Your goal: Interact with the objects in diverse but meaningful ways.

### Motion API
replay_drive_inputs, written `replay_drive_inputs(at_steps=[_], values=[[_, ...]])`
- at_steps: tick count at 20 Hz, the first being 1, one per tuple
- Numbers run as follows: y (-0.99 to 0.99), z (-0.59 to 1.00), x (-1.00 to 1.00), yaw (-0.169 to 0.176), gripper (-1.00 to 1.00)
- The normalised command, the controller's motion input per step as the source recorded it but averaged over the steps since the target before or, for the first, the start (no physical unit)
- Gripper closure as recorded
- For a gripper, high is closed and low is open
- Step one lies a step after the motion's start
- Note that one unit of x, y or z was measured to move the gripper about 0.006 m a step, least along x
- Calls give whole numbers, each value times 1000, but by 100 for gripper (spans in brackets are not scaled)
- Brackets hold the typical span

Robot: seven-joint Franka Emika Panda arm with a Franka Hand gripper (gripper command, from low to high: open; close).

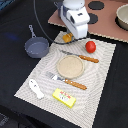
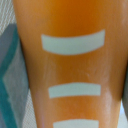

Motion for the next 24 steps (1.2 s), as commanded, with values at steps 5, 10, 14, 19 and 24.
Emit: replay_drive_inputs(at_steps=[5,10,14,19,24], values=[[-457,826,496,-1,100],[-704,402,422,-3,100],[-750,100,386,0,100],[-668,57,407,-1,100],[-470,0,506,-19,100]])
